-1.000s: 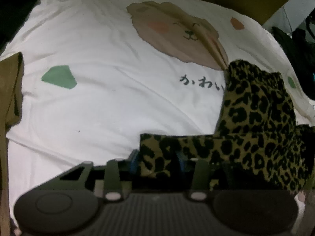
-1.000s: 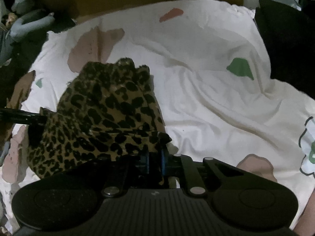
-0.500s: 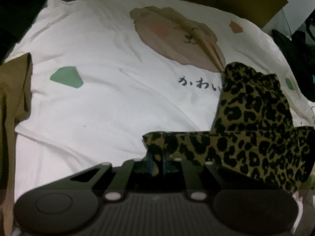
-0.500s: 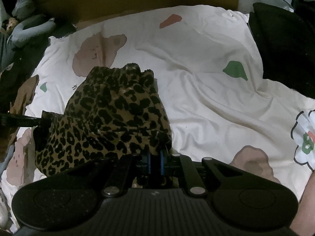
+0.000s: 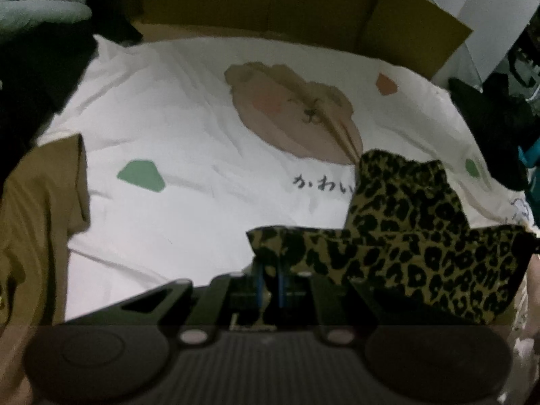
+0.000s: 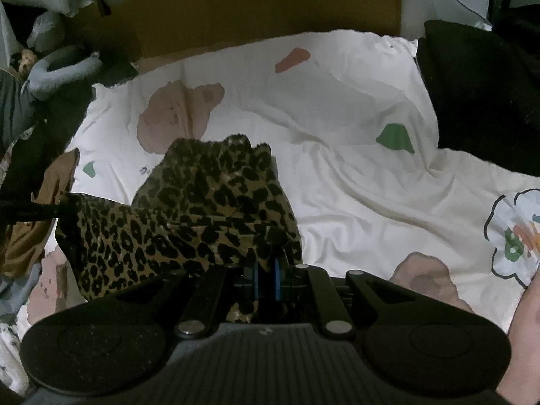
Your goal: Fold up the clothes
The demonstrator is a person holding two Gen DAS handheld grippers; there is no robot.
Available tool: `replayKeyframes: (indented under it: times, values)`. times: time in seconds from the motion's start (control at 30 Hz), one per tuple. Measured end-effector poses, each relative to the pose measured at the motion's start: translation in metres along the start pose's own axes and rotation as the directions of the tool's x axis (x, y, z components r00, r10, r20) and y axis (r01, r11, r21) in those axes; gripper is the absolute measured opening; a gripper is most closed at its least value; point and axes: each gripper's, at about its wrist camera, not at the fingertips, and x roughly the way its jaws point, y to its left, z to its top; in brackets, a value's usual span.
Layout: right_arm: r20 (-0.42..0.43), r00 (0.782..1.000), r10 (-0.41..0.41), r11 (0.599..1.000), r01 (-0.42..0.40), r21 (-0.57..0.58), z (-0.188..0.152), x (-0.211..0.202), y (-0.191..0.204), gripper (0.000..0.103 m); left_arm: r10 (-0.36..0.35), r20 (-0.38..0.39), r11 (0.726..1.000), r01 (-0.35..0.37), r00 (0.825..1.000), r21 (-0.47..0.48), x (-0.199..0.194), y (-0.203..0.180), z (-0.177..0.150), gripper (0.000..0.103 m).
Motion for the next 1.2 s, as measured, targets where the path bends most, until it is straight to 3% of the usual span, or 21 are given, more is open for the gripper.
replayKeyframes:
  times: [0.4,0.67,1.2]
  values:
    - [0.048,0.999,-0.002,1.0,0.001,0.016,0.022,-0.016,-0.001,0.007,0.003,0.06,1.0,-0.004,0.998,0.02,-0.027,-0.009,0.029,0.008]
    - [0.076,0.997,-0.004,1.0,0.003,0.018,0.041,-0.023,-0.002,0.007,0.009,0.074,0.999,-0.012,0.997,0.041,-0.024,-0.013,0.051,0.008]
    - [0.018,0.999,-0.037,0.998,0.037,0.041,0.067,0.032,-0.018,0.007,0.01,0.033,0.998,-0.012,0.999,0.065,0.024,-0.009,0.079,0.008]
